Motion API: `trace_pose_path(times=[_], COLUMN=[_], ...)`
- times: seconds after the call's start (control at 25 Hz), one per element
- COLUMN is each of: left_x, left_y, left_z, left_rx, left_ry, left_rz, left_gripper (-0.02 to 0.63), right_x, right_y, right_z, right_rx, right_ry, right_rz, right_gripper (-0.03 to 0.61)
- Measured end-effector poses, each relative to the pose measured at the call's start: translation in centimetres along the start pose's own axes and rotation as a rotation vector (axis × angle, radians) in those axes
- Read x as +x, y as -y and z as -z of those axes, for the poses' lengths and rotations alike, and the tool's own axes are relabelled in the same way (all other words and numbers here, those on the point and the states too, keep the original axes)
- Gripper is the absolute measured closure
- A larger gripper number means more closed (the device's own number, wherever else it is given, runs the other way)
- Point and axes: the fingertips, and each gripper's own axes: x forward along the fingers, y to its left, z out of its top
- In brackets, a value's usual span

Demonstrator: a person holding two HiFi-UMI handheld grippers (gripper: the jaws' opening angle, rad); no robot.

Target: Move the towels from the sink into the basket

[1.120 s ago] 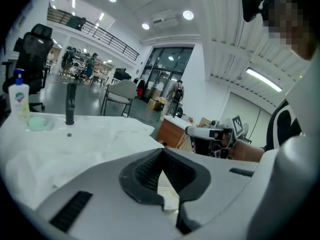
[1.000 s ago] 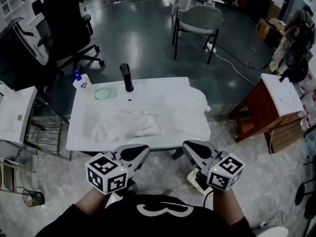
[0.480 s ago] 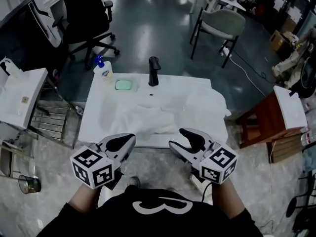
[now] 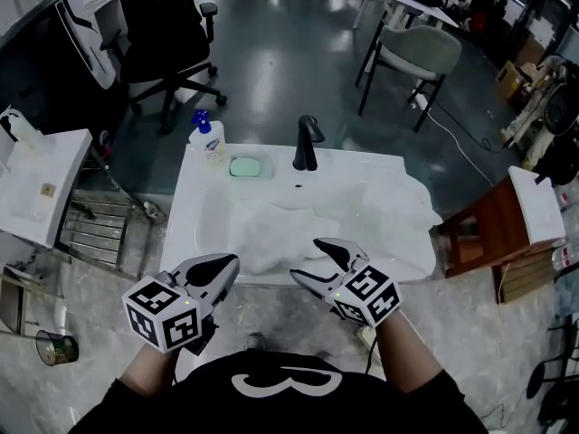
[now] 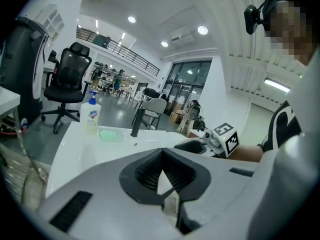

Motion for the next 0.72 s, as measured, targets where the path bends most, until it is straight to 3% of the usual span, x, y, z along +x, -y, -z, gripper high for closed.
trace_pose_path(times=[0.4,0.72], left_x=[-0.6,-1.1], left_y=[-5.3,-7.2], left_z=[0.1,0.0], left_rx=[0.038,0.05], left_ry=[-0.055,-0.055], left_rz=[0.003,0.031], left_gripper=[0.607,0.607], right_x=[7.4,9.5], right_y=[1.5,3.0], right_z=[4.1,6.4], right_rx=[-0.103,0.027], right_ry=[-0.219,-0.312], right_rz=[0.089,0.147], right_gripper=[0.285,0.292])
